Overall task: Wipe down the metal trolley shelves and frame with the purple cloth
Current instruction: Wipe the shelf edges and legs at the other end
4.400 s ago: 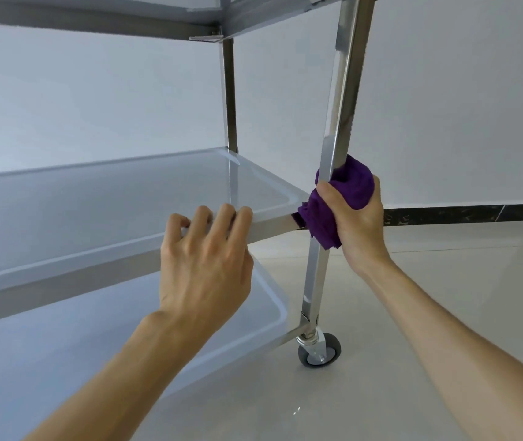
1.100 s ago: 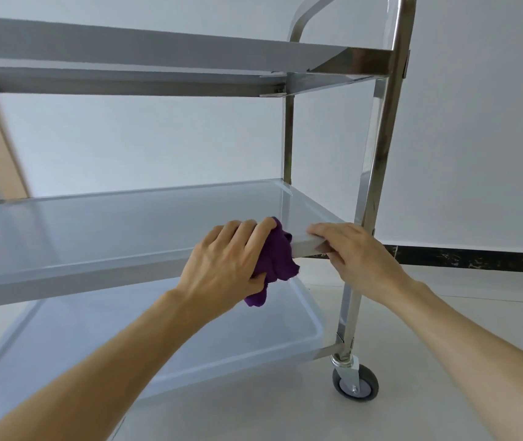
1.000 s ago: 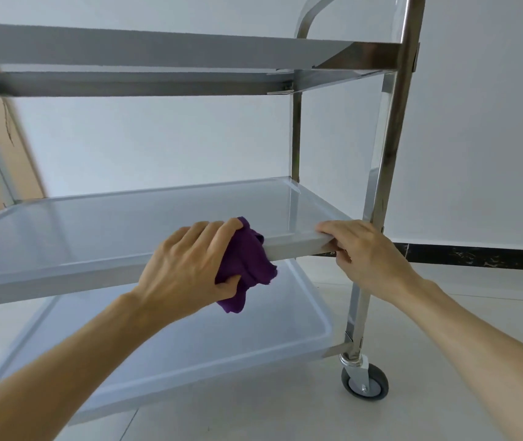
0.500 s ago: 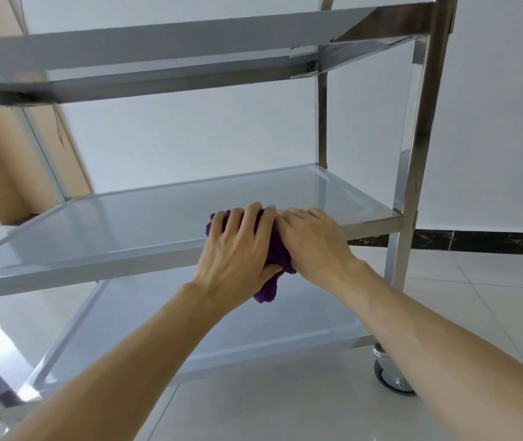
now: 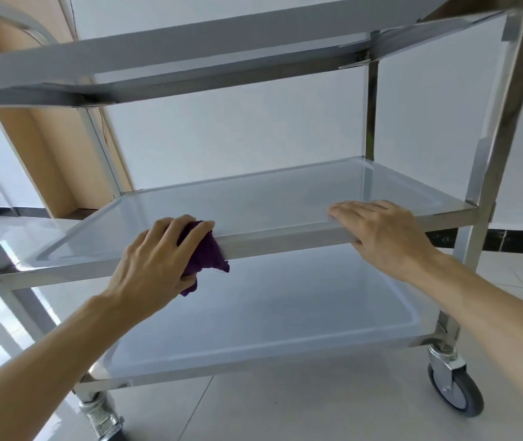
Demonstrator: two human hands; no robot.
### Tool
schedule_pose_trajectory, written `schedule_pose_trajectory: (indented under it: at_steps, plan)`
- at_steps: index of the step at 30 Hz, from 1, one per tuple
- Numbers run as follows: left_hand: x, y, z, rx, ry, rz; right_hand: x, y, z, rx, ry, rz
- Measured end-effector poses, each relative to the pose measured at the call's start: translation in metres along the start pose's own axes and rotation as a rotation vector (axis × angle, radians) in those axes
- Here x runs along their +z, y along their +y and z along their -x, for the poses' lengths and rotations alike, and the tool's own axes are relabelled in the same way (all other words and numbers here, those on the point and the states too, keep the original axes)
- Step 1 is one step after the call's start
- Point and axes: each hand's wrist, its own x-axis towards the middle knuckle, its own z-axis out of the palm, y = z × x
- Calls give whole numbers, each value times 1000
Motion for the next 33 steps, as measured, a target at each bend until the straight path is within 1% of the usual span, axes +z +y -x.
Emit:
schedule_pose_trajectory:
  at_steps: [2, 7, 10, 12, 14, 16, 18, 20, 24, 28, 33]
  plan:
    - [2, 1, -2, 5, 9, 39, -5, 5, 3, 1, -41, 2]
    - [4, 18, -16, 98, 97, 111, -23, 23, 16, 61, -143, 18]
    - [3, 38, -21, 97, 125, 189, -35, 32, 22, 143, -195, 28]
    - [0, 49, -26, 97, 139, 212, -39, 23, 19, 158, -257, 88]
    - [0, 59, -33, 96, 145, 213, -36, 2, 9, 116, -329, 184]
    - [1, 68, -39, 74, 164, 225, -29, -20, -6, 77, -358, 244]
    - [4, 76, -46, 79, 190, 222, -21, -39, -21, 55, -333, 239]
    - [7, 80, -52, 95, 210, 211, -14, -52, -32, 51, -305, 176]
    - [12, 71, -54, 99, 216, 213, -6, -50, -25, 104, -229, 63]
    - [21, 30, -36, 101, 200, 215, -3, -39, -18, 92, -132, 0]
    - [30, -32, -4, 56, 148, 134, -7, -30, -14, 85, -148, -32]
